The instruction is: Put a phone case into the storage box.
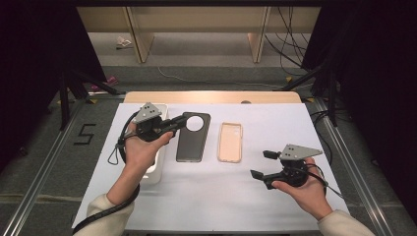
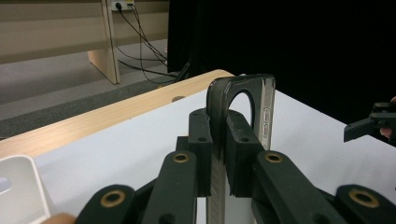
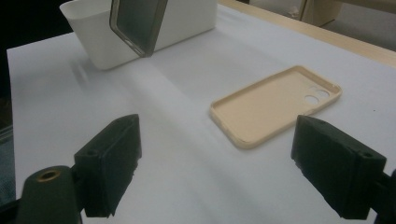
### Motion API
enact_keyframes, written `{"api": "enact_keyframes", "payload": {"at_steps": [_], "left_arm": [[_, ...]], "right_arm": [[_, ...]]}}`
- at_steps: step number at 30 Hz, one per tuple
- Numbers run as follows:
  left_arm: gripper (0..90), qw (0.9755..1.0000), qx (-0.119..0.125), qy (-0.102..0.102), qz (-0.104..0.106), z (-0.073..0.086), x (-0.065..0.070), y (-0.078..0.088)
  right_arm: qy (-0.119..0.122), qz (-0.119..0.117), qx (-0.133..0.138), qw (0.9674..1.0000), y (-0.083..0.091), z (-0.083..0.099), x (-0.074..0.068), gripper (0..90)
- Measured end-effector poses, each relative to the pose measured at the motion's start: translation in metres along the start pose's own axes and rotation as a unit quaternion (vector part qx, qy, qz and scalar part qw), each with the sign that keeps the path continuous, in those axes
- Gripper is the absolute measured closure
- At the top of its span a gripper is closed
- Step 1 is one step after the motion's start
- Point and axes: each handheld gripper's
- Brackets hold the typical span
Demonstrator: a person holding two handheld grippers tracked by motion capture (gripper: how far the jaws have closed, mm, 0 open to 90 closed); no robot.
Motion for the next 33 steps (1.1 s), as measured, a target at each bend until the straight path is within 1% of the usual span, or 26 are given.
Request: {"api": "enact_keyframes", "payload": {"at_steps": [4,8,13,20,26,33], "left_arm": [[81.6,1.0000,0.002,-0.001,-0.005,-0.002,-0.003,0.002],[81.7,1.0000,0.008,-0.003,-0.005,-0.005,-0.008,0.005],[81.7,0.9998,0.014,-0.006,-0.012,-0.009,-0.014,0.007],[81.7,0.9995,0.017,-0.016,-0.019,-0.020,-0.022,0.010],[81.7,0.9993,0.023,-0.018,-0.025,-0.026,-0.027,0.011],[81.7,0.9991,0.026,-0.017,-0.029,-0.030,-0.035,0.014]], "right_arm": [[-0.002,0.004,0.001,1.0000,0.001,0.000,0.001,17.0],[-0.003,0.007,0.003,1.0000,0.001,0.001,0.002,17.0],[-0.006,0.008,0.003,0.9999,0.000,0.001,0.002,17.0],[-0.008,0.009,0.006,0.9999,0.000,0.001,0.002,16.6],[-0.008,0.010,0.006,0.9999,0.001,0.001,0.002,16.6],[-0.008,0.013,0.008,0.9999,0.001,0.001,0.003,16.6]]}}
Point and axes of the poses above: each handheld gripper's, and its own axes: y roughly backward along the jaws, z roughly out of its underside, x roughly to its right, and after that the axes turned 3 degrees about y, right-handed
